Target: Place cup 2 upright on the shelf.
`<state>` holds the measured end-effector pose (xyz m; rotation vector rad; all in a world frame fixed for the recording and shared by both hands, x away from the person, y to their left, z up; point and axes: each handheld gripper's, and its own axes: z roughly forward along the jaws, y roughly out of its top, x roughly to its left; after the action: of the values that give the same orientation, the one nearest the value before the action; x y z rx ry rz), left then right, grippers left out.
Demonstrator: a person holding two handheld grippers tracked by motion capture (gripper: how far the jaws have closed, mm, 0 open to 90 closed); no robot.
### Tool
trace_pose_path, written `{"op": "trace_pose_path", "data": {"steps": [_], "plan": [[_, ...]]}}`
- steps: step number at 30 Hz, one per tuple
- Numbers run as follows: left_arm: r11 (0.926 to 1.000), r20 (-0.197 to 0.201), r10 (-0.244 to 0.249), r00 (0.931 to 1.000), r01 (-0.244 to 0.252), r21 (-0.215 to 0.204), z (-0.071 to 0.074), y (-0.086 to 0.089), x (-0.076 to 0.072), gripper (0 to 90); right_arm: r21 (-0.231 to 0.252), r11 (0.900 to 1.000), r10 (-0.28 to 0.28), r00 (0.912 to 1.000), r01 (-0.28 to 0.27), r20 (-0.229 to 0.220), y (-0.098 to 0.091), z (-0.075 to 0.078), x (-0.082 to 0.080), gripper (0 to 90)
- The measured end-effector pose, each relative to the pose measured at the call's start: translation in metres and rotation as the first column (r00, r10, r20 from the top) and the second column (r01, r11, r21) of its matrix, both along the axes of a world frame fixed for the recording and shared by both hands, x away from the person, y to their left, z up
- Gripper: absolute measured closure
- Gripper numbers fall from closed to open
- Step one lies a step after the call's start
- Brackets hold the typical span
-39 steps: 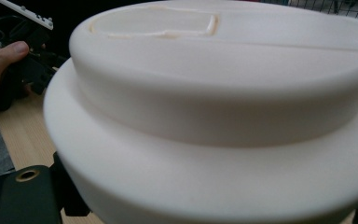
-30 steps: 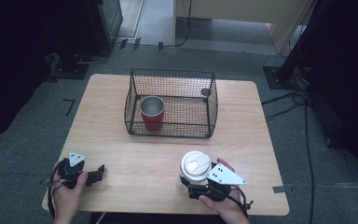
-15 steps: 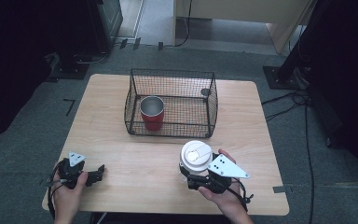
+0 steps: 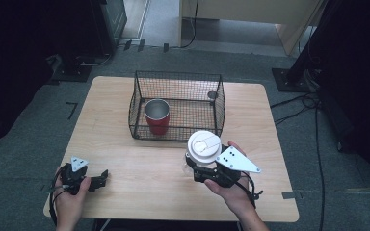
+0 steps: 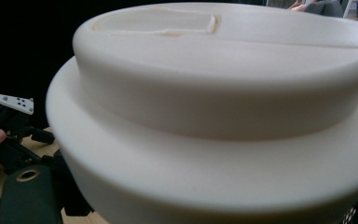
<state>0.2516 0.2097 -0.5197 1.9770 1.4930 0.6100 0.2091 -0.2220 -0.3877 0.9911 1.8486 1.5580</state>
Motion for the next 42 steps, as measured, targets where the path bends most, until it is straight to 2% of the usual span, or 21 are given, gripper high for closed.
{"op": "trace_pose_path", "data": {"steps": [7,18,25,34,42], "plan": [[1.0,0.001,0.001,1.0,-0.001,-0.001,0.0,0.0,0.0,0.0,-0.002,0.9998,-0.019,0.9992,0.019,0.036,0.0,0.014,0.011,16.3],[1.0,0.001,-0.008,1.0,0.008,0.0,0.0,0.0,0.0,0.0,0.024,0.9978,-0.063,0.9959,0.062,0.064,-0.002,0.028,0.027,16.2],[0.9999,-0.001,-0.01,0.9999,0.01,0.001,0.0,0.0,0.0,0.0,0.022,0.9965,-0.082,0.9934,0.08,0.081,-0.001,0.036,0.037,16.3],[0.9999,-0.001,-0.015,0.9999,0.015,0.002,0.0,0.0,0.0,0.0,0.031,0.9939,-0.109,0.9848,0.106,0.135,0.0,0.052,0.051,16.3],[0.9999,-0.001,-0.015,0.9999,0.015,0.002,0.0,0.0,0.0,0.0,0.032,0.9904,-0.138,0.9771,0.134,0.162,0.004,0.056,0.069,16.3]]}}
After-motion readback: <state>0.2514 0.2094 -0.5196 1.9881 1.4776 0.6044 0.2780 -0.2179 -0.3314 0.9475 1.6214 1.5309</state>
